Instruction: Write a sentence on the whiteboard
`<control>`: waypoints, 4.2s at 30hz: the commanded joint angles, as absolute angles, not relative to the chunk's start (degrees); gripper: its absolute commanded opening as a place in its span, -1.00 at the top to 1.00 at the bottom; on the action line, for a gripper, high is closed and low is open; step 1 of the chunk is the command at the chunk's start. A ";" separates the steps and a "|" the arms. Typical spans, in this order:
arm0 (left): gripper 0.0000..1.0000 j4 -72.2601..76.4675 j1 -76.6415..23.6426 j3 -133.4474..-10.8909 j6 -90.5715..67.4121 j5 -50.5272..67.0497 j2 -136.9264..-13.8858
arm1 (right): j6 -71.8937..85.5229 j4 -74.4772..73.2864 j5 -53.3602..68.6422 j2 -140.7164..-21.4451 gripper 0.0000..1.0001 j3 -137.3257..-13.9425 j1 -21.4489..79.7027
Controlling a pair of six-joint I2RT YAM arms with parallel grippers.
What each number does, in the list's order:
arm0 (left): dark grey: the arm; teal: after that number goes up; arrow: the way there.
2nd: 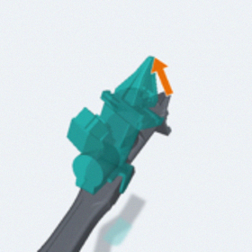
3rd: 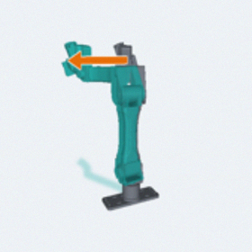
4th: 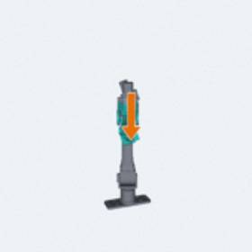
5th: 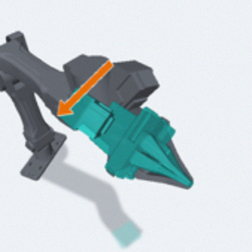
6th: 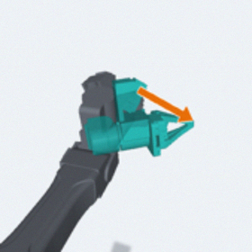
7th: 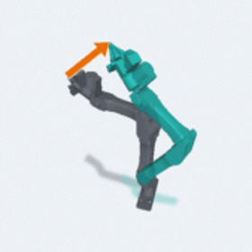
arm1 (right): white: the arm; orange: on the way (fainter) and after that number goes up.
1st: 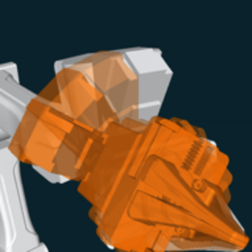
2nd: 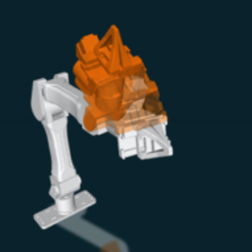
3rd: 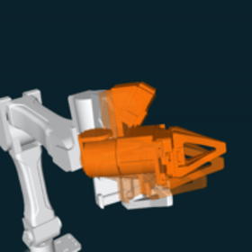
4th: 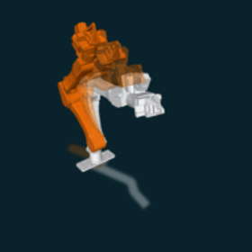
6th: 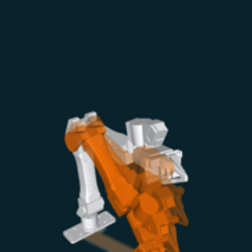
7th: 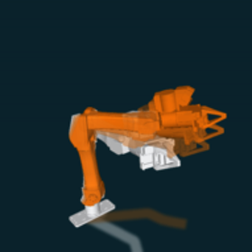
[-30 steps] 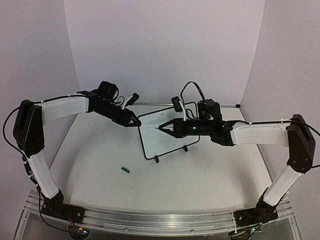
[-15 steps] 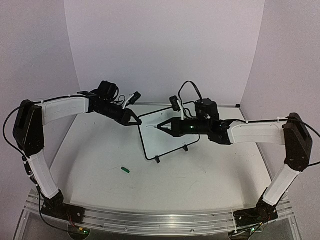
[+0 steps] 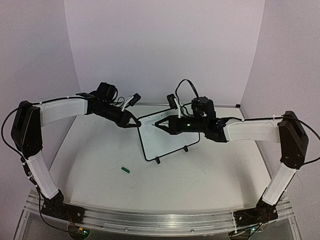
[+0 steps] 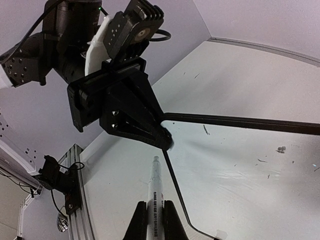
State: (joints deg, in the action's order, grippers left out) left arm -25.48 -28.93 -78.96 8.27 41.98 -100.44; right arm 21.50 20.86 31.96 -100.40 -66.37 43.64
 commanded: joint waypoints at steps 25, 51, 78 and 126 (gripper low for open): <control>1.00 -27.52 -28.82 -78.57 11.17 41.30 -98.79 | 21.18 21.88 28.26 -106.40 1.00 -72.93 43.42; 1.00 -27.73 -28.83 -78.81 11.23 40.97 -98.88 | 22.79 22.60 28.63 -107.54 1.00 -67.22 43.59; 1.00 -27.95 -28.83 -79.10 10.84 40.34 -98.83 | 19.07 20.16 23.97 -99.33 1.00 -68.36 46.81; 1.00 -28.84 -29.88 -79.45 11.52 39.33 -99.36 | 21.32 22.45 13.01 -100.33 1.00 -67.32 46.94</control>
